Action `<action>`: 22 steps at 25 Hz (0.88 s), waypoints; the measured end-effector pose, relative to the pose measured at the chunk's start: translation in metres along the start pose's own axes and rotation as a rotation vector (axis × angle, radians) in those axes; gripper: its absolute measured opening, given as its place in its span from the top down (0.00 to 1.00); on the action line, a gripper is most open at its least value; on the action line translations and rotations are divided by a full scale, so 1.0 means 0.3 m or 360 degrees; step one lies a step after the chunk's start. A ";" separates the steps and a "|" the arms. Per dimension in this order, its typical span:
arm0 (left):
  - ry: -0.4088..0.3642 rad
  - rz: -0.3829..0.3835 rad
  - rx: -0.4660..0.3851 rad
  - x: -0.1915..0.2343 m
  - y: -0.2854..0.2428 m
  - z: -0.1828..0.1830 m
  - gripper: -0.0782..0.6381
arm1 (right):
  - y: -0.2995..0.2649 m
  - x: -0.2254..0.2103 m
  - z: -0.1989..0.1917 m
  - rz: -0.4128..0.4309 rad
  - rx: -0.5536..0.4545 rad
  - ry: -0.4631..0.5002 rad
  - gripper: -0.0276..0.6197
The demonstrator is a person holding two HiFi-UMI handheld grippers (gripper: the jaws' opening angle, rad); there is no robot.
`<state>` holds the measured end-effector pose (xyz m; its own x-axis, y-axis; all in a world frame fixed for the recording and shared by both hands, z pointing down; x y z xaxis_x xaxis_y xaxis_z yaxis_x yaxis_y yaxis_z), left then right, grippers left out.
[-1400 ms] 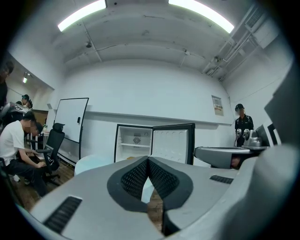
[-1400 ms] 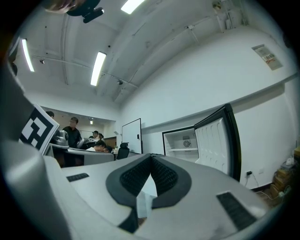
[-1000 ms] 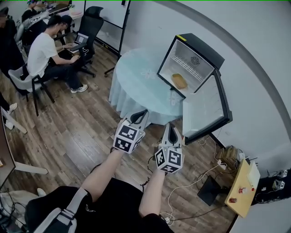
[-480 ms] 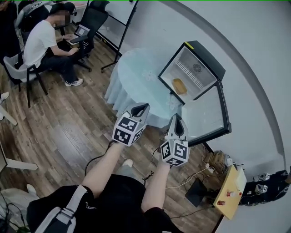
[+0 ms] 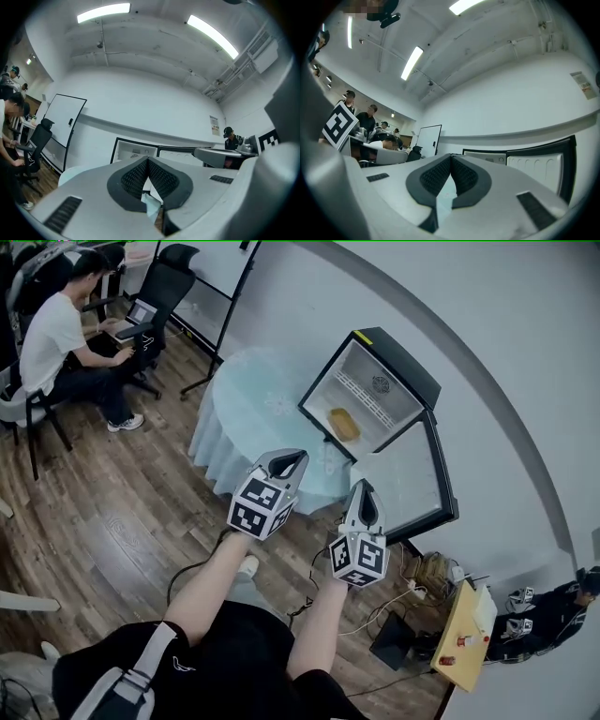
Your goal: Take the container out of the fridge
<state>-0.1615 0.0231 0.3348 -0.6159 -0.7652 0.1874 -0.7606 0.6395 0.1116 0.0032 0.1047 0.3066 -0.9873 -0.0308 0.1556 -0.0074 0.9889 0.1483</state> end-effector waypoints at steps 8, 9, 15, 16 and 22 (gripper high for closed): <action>-0.0089 -0.0031 0.0150 0.010 -0.258 -0.101 0.90 | -0.160 -0.169 -0.168 -0.0039 0.0034 -0.0173 0.95; -0.0092 -0.0023 0.0185 0.020 -0.290 -0.127 0.90 | -0.180 -0.187 -0.203 -0.0038 0.0052 -0.0207 0.95; -0.0051 0.0013 0.0385 0.064 -0.451 -0.288 0.90 | -0.301 -0.261 -0.418 -0.0032 0.0202 -0.0404 0.95; -0.0048 0.0012 0.0403 0.077 -0.481 -0.302 0.90 | -0.329 -0.251 -0.451 -0.0013 0.0221 -0.0428 0.95; -0.0029 0.0014 0.0525 0.145 -0.726 -0.389 0.90 | -0.512 -0.357 -0.582 0.0016 0.0341 -0.0473 0.95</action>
<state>0.0015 -0.1408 0.4325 -0.6241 -0.7628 0.1694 -0.7789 0.5901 -0.2124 0.1378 -0.0692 0.4376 -0.9903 -0.0087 -0.1390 0.0003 0.9979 -0.0649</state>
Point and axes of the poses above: the fingertips, and each gripper's own axes: y backward along the fingers, x to its left, z out of its top, the point moved 7 cm from there along y, backward along the fingers, and after that the axes turned 2 degrees about -z, right-handed, at the moved point
